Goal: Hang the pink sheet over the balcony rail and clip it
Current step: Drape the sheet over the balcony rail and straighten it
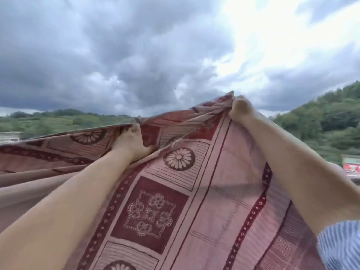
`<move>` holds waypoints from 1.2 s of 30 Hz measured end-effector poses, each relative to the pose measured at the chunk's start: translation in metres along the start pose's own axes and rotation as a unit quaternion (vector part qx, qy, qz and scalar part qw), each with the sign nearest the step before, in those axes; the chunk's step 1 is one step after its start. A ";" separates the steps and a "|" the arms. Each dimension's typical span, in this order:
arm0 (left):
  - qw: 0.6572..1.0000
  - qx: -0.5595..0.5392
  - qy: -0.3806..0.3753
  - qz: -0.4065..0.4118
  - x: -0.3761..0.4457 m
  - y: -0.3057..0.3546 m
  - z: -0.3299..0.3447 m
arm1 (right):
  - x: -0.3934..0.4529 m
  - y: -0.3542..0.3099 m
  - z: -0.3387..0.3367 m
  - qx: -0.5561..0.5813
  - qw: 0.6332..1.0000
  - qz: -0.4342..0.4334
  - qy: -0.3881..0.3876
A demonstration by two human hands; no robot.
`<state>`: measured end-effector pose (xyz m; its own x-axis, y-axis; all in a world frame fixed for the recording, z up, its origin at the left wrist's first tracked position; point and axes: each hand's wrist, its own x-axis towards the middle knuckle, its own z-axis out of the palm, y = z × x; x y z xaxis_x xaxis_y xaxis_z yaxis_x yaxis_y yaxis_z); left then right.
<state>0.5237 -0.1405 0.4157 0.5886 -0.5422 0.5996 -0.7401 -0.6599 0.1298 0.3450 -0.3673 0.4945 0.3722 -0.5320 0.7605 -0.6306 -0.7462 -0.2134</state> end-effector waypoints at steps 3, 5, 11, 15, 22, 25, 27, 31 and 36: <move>0.989 0.080 -0.107 -0.069 0.013 0.005 0.029 | -0.005 -0.001 0.069 -0.106 0.958 -0.065 -0.260; 0.979 0.059 -0.178 -0.082 0.015 0.012 0.042 | -0.007 0.005 0.099 -0.079 0.885 -0.027 -0.458; 0.988 -0.126 -0.039 0.074 -0.031 0.066 0.025 | -0.008 0.001 0.078 0.018 0.891 -0.156 -0.426; 0.964 -0.120 -0.046 0.231 -0.077 0.112 0.027 | -0.053 0.018 0.026 0.072 0.920 -0.253 -0.289; 0.965 -0.086 0.094 0.227 -0.117 0.132 0.063 | -0.203 0.129 0.005 0.016 0.991 -0.132 0.001; 0.962 -0.031 0.151 0.226 -0.123 0.138 0.062 | -0.259 0.170 0.032 0.017 0.995 0.100 0.011; 0.962 0.011 0.164 0.217 -0.126 0.146 0.054 | -0.274 0.177 0.055 0.082 0.955 0.247 -0.143; 0.967 0.061 0.135 0.206 -0.126 0.163 0.044 | -0.264 0.158 0.072 0.380 0.852 0.341 -0.116; 0.974 -0.003 0.154 0.164 -0.122 0.184 0.040 | -0.245 0.179 0.011 0.296 0.925 0.237 0.014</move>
<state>0.3287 -0.2172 0.3347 0.1960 -0.5415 0.8175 -0.8741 -0.4743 -0.1046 0.1481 -0.3750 0.2629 0.1269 -0.8518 0.5082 -0.2319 -0.5236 -0.8198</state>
